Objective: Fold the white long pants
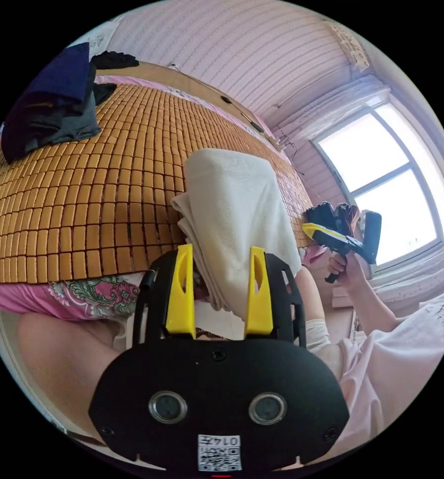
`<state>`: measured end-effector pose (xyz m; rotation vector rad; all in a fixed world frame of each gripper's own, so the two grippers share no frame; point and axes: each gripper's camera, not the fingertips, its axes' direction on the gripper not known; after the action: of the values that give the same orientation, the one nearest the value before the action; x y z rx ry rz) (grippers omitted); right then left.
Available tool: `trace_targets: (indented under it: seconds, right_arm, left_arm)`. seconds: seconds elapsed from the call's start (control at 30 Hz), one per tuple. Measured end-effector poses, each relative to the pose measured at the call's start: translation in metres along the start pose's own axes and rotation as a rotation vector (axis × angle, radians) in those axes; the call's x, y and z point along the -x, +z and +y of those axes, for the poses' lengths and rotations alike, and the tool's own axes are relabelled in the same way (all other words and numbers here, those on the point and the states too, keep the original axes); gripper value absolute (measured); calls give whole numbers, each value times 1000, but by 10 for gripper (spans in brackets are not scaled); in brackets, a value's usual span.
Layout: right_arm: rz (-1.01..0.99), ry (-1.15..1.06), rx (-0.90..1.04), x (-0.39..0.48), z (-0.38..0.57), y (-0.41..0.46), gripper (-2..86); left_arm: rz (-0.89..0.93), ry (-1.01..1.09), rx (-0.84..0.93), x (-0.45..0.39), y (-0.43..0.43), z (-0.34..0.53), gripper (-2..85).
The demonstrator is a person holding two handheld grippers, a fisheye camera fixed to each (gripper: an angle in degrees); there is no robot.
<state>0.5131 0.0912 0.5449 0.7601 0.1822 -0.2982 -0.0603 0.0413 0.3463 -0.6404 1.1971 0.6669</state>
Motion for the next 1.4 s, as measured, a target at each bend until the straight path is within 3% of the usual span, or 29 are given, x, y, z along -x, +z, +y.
trace_targets:
  seconds: [0.07, 0.17, 0.23, 0.27, 0.37, 0.57, 0.7, 0.9, 1.2, 1.3, 1.4]
  right_arm:
    - [-32, 108, -24, -44, 2, 1, 182]
    - [-112, 184, 59, -81, 7, 28, 211]
    - [-205, 230, 115, -97, 15, 44, 197]
    - [-362, 251, 120, -108, 22, 48, 174]
    - [-441, 271, 120, -118, 39, 36, 138]
    - [-121, -115, 43, -30, 64, -52, 95]
    - [-43, -170, -55, -17, 97, -124, 93]
    - [128, -76, -225, -77, 180, -281, 92]
    - [577, 285, -425, -234, 310, -560, 102]
    - [528, 513, -392, -344, 331, -601, 109]
    - [434, 712, -285, -457, 336, -565, 113]
  left_arm:
    - [1, -37, 0, 10, 15, -9, 206]
    - [65, -68, 75, 16, 46, -21, 218]
    - [90, -59, 147, 14, 68, -27, 212]
    - [95, -48, 158, 11, 77, -28, 205]
    - [127, -71, 192, 14, 83, -31, 171]
    - [284, -35, 322, 21, 95, -26, 120]
    - [350, 62, 310, -13, 98, -24, 116]
    - [439, 351, 299, -153, 130, -59, 112]
    - [619, 855, 239, -500, 231, -116, 117]
    - [553, 864, 214, -597, 277, -129, 124]
    - [335, 853, 241, -639, 353, -147, 126]
